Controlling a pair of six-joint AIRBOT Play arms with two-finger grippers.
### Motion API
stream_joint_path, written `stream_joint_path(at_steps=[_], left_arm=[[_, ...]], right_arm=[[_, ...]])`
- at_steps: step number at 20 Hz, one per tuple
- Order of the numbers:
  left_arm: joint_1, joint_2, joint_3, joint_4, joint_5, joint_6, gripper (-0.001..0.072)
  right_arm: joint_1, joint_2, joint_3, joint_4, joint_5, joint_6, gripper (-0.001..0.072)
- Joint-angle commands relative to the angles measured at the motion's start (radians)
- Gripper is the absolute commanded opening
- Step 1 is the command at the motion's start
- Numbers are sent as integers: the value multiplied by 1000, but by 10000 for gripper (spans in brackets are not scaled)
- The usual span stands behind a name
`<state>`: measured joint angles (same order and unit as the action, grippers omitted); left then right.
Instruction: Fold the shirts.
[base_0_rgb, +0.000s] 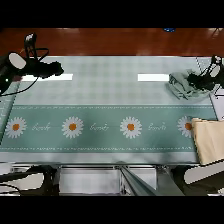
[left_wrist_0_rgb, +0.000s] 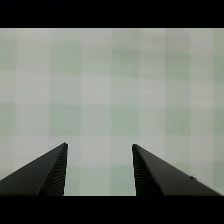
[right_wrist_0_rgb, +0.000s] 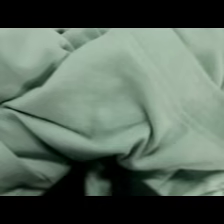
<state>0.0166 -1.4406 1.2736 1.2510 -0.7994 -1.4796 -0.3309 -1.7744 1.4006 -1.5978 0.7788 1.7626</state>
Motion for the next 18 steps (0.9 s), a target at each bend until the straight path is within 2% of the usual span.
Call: stream_joint_path(at_steps=[1,5,6,10,14,18], left_arm=[[11,2,5,-1,-33,0,505],[72,29,108,-2,-196,26,505],[92,51,127,-2,-240,53,505],[156,191,108,-51,-364,58,505],[143,387,-73,-93,-364,58,505],[117,590,-314,-107,-327,57,506]], right_arm=[[-4,-2,-1,111,76,-112,24],[-3,99,66,275,186,-258,23],[-3,136,86,308,203,-278,23],[-3,327,180,410,203,-325,22],[52,485,360,473,204,-365,22],[157,538,600,463,210,-368,22]])
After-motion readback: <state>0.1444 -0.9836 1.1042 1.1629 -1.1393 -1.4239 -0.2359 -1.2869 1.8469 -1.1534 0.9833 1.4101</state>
